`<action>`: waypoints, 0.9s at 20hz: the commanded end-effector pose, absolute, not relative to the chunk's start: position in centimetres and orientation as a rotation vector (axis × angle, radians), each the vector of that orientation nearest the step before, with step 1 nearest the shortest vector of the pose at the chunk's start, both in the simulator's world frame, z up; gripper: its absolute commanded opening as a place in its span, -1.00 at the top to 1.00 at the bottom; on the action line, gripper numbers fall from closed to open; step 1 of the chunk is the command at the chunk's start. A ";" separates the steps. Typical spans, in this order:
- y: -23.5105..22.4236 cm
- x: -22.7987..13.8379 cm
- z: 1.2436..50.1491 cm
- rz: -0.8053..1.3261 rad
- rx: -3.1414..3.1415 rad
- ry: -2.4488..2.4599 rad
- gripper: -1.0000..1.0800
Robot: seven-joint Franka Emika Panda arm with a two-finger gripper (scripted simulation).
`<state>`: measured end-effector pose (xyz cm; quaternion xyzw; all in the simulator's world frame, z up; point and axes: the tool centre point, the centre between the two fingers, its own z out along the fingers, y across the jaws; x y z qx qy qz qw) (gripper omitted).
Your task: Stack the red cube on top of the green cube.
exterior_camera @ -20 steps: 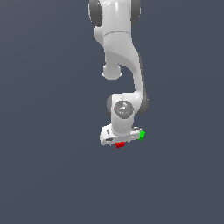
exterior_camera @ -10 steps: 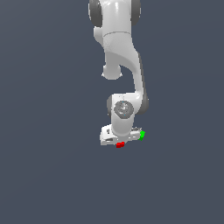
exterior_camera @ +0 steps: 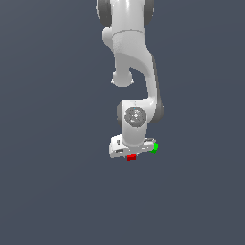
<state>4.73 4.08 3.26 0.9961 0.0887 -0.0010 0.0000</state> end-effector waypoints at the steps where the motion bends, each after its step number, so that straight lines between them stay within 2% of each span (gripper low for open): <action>1: 4.1 4.8 4.5 0.000 3.129 0.279 1.00; 10: 4.1 4.7 10.4 0.000 3.129 0.279 1.00; 18: 4.1 4.8 11.9 0.001 3.129 0.278 1.00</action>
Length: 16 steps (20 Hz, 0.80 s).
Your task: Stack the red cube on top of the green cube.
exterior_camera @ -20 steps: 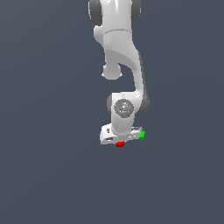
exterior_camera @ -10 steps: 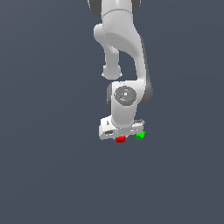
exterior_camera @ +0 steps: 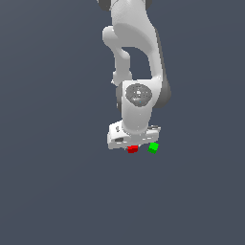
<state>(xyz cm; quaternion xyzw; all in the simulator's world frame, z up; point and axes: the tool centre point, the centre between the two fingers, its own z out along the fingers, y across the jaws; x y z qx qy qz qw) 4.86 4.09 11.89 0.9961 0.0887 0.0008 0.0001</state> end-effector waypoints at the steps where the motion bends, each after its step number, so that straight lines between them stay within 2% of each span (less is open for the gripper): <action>1: 4.1 4.8 11.8 0.001 3.129 0.278 1.00; 7: 6.1 4.0 10.9 0.001 3.129 0.278 1.00; 16: 13.0 1.3 7.5 0.001 3.130 0.279 1.00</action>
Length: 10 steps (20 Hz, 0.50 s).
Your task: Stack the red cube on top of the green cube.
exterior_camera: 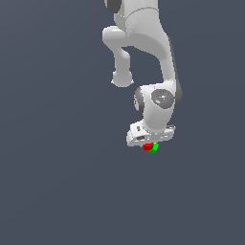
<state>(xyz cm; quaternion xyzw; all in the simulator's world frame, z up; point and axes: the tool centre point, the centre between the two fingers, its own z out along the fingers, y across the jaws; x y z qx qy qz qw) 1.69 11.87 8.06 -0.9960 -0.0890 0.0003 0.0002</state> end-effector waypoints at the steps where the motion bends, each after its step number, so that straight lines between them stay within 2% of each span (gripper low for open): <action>1: 13.7 1.0 7.2 0.000 -3.129 -0.279 1.00; 10: 16.0 0.4 6.1 0.000 -3.129 -0.278 1.00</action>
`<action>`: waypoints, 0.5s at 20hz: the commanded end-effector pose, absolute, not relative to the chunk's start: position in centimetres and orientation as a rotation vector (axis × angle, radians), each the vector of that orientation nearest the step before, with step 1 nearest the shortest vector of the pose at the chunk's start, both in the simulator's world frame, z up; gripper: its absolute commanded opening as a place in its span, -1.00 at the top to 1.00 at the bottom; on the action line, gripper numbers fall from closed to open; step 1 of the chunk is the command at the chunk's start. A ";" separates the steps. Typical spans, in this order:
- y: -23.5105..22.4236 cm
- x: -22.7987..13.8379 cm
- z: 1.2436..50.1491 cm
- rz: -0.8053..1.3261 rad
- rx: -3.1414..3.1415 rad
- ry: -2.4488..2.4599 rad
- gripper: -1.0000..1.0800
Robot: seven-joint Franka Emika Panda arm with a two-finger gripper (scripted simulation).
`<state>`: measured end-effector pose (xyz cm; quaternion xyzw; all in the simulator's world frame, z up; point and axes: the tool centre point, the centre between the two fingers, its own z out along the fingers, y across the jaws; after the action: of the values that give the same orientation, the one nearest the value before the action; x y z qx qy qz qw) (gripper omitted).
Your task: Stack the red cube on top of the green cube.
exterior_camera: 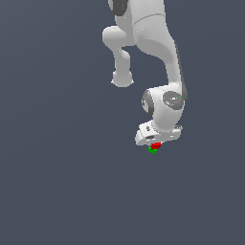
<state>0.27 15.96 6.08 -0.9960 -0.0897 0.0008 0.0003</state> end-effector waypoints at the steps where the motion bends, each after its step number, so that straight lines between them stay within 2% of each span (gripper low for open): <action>1: 15.9 0.4 6.1 0.000 -3.129 -0.278 1.00; 2: 15.9 0.4 6.1 0.000 -3.129 -0.278 -0.92; 10: 15.9 0.4 6.1 0.000 -3.129 -0.278 -0.92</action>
<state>0.38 15.93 6.11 -0.9961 -0.0886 0.0000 0.0001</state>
